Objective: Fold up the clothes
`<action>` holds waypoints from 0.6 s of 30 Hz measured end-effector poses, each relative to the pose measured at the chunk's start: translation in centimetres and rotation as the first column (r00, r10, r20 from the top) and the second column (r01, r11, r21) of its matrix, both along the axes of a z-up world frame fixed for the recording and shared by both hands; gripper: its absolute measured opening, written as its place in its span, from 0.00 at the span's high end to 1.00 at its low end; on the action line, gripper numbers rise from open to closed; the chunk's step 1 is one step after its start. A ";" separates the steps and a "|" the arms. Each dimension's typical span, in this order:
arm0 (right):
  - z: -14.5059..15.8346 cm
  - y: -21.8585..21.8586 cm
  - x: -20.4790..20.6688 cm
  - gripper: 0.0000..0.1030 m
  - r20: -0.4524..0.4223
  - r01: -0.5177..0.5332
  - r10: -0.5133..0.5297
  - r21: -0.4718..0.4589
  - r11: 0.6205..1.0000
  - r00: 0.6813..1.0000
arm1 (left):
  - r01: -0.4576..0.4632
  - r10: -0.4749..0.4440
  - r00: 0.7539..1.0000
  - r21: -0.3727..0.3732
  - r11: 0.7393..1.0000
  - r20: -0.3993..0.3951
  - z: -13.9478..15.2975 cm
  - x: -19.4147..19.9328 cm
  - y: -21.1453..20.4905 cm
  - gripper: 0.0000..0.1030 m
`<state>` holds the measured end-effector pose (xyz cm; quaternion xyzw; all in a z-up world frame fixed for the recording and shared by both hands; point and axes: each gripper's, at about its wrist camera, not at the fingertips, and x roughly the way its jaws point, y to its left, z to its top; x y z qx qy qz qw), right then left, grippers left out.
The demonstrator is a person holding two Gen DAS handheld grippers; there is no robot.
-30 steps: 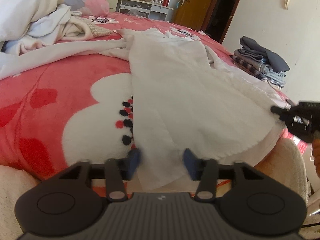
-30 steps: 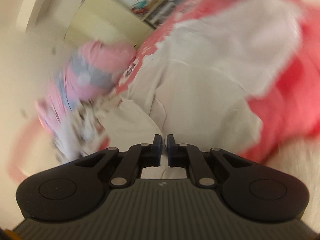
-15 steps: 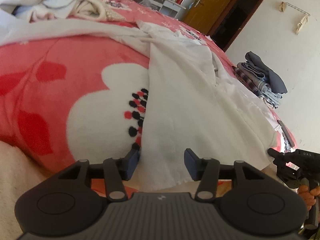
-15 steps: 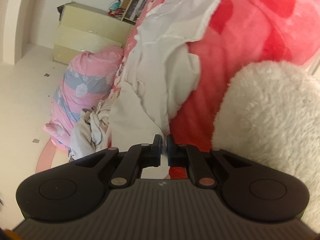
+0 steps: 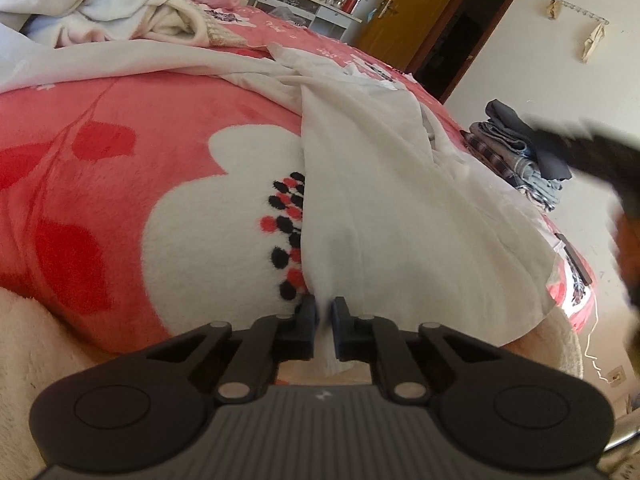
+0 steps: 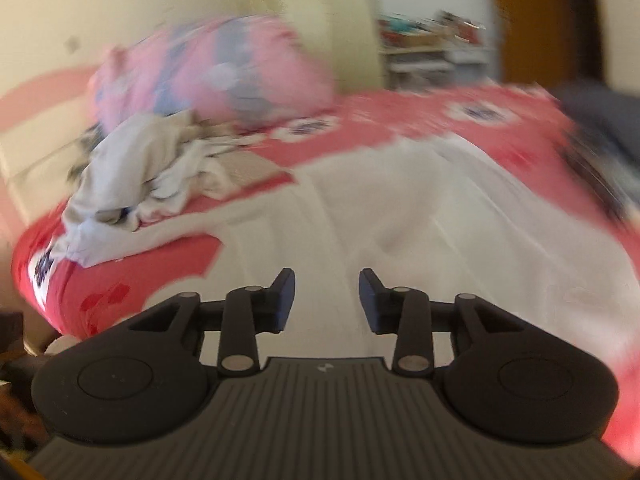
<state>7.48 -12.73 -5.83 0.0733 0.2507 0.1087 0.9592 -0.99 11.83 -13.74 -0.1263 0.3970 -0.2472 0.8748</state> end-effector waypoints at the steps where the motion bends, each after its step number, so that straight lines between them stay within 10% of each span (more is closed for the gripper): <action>1: 0.3 1.0 2.7 0.63 0.006 -0.042 0.042 -0.004 0.999 0.999 | 0.003 -0.003 1.000 -0.006 1.000 0.003 -0.1 0.0 0.1 0.91; 10: -0.8 8.5 28.7 0.59 -0.083 -0.244 0.236 -0.109 0.964 0.968 | 0.062 -0.058 0.997 -0.062 0.996 0.052 -1.2 0.4 0.9 0.92; 18: -6.9 12.7 42.3 0.66 -0.250 -0.246 0.191 -0.214 0.945 0.949 | 0.072 -0.068 0.997 -0.102 0.992 0.044 -1.5 0.9 1.3 0.92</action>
